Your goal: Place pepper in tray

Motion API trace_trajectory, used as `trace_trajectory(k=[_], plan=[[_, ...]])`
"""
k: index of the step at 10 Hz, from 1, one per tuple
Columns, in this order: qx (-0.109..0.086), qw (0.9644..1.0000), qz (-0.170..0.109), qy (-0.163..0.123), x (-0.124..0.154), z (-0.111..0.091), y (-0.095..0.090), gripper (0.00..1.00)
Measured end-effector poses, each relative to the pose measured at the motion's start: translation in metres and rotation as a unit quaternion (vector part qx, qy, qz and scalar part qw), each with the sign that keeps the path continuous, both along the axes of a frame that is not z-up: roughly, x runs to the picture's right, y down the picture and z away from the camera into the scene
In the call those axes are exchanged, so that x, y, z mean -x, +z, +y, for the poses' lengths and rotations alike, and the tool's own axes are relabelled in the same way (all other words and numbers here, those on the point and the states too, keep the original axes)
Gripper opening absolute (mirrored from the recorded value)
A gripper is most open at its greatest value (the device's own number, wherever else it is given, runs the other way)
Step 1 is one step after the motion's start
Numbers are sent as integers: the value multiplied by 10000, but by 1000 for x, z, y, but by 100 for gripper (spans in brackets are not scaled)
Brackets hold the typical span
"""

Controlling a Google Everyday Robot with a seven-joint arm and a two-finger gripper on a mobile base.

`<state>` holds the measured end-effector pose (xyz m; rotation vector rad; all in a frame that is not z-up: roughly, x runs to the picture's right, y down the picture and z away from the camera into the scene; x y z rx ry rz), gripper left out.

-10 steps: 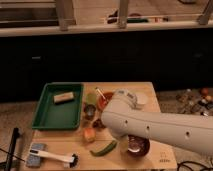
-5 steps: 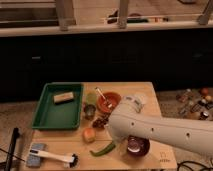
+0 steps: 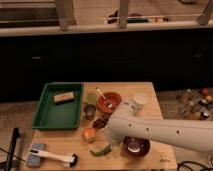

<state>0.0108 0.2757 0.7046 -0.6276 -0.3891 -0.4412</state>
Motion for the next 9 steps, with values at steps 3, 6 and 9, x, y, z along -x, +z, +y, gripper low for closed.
trace_trajectory(k=[3,6,9], plan=[[50,9998,-172,71,11,20,17,80],[202,9991,-317,190,11,35,31,80],[369,9982,-372,298,6,42,40,79]])
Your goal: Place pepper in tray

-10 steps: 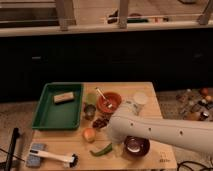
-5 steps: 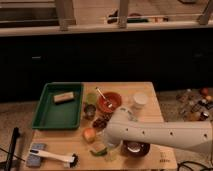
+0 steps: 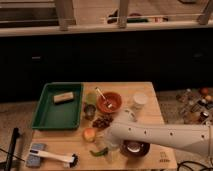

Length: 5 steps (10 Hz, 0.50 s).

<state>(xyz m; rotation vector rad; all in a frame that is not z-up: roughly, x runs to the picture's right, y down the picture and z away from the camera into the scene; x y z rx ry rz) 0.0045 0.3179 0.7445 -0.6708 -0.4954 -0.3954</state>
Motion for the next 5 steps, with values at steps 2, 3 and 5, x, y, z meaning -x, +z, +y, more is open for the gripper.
trace_trajectory(k=[2,3,5], plan=[[52,10000,-2,11,-3,3,3,67],[62,10000,-20,29,-6,3,6,58],[80,10000,-47,24,-9,2,9,34]])
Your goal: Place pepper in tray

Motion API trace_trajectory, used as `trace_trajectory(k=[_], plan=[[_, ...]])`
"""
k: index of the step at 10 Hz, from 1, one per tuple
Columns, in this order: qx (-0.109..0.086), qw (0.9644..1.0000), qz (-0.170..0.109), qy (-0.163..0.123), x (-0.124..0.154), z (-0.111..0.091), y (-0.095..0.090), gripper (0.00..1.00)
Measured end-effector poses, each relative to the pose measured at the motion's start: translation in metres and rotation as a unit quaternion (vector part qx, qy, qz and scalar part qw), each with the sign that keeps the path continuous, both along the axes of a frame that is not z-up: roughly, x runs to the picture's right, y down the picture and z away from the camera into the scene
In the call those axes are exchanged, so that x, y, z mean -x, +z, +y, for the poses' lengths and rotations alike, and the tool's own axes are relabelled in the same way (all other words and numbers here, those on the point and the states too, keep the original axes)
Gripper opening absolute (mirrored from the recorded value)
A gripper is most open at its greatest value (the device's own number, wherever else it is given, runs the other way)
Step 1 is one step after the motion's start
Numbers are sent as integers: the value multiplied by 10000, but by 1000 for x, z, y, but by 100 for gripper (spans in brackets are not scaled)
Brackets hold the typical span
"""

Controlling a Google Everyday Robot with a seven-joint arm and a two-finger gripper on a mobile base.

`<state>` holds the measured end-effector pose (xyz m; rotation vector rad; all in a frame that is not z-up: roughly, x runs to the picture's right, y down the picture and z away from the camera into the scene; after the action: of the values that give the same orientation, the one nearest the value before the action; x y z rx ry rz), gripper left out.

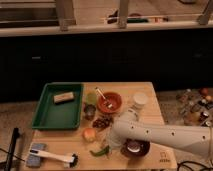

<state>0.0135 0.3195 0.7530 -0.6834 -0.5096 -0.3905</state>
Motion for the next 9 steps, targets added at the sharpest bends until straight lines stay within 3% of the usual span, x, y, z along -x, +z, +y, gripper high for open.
trace_trajectory(k=[3,4,9], plan=[[2,10000,-50,-24,0,-1,0,5],[-11,10000,-74,-46,1,-1,-1,1],[-236,9992,-248,-222,7,-19,-20,0]])
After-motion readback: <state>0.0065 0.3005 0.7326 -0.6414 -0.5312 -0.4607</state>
